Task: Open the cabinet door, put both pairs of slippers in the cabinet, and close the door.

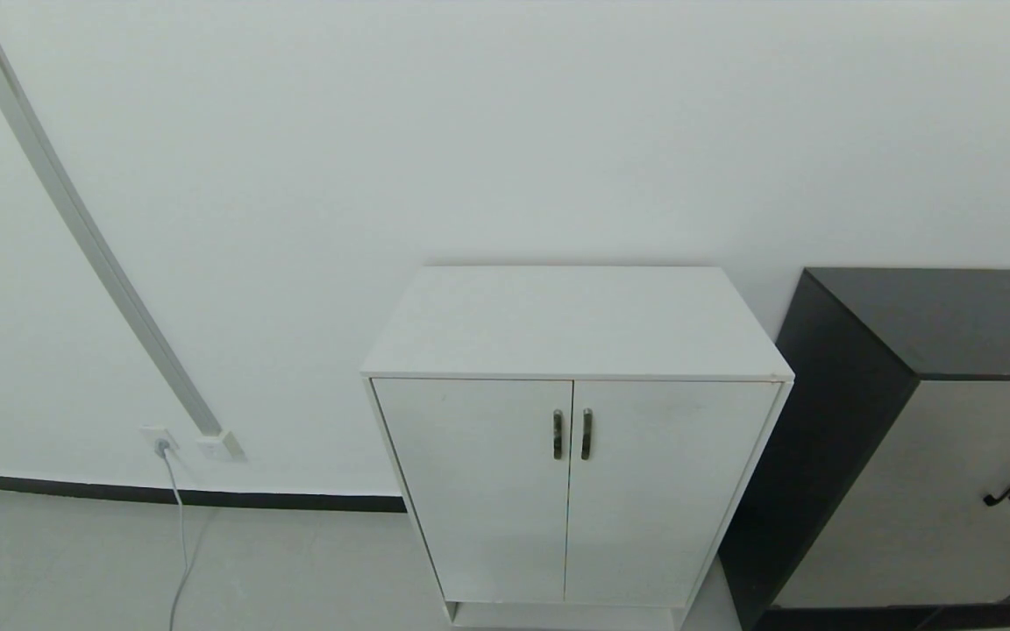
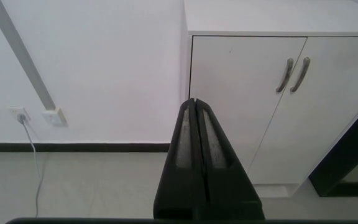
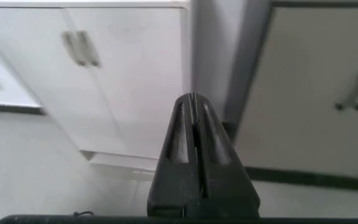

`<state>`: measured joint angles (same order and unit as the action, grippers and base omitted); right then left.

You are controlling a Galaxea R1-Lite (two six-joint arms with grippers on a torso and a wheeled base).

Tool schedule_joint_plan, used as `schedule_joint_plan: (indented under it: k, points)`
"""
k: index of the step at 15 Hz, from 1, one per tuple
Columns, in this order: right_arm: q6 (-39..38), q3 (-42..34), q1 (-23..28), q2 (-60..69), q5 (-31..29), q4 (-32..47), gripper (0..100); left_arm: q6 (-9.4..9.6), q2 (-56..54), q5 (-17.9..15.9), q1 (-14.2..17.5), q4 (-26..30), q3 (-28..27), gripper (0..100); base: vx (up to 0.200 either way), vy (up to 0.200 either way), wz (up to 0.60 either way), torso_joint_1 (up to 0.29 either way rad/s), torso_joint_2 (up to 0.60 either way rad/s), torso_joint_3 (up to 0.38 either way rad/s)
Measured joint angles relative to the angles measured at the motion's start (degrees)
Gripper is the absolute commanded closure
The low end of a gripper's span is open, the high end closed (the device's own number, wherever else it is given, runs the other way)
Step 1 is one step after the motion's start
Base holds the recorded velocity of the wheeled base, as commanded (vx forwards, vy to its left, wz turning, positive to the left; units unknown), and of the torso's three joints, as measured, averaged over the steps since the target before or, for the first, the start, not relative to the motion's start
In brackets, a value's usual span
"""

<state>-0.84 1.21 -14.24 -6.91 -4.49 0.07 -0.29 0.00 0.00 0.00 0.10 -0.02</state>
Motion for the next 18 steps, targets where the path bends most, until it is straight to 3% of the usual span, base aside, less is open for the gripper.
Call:
schedule_joint_plan:
  k: [2, 7, 13, 15, 18]
  points:
    - [1.8, -0.7, 0.5, 0.9, 3.3, 0.1, 100, 0.00, 0.0, 0.0, 0.0, 0.0, 0.0, 100, 0.000, 0.000, 0.00, 0.000, 0.00, 0.000]
    - [1.4, -1.1, 7.4, 1.3, 3.3, 0.1, 100, -0.02, 0.0, 0.0, 0.0, 0.0, 0.0, 100, 0.000, 0.000, 0.00, 0.000, 0.00, 0.000]
    - [0.6, -1.2, 10.7, 1.7, 2.7, 0.1, 100, -0.02, 0.0, 0.0, 0.0, 0.0, 0.0, 100, 0.000, 0.000, 0.00, 0.000, 0.00, 0.000]
    - [0.8, -1.1, 14.6, 2.4, 2.8, 0.1, 100, 0.05, 0.0, -0.1, 0.0, 0.0, 0.0, 100, 0.000, 0.000, 0.00, 0.000, 0.00, 0.000]
    - [0.0, -1.1, 14.6, 5.1, 3.4, 0.0, 100, 0.50, 0.0, -0.2, 0.0, 0.0, 0.0, 100, 0.000, 0.000, 0.00, 0.000, 0.00, 0.000]
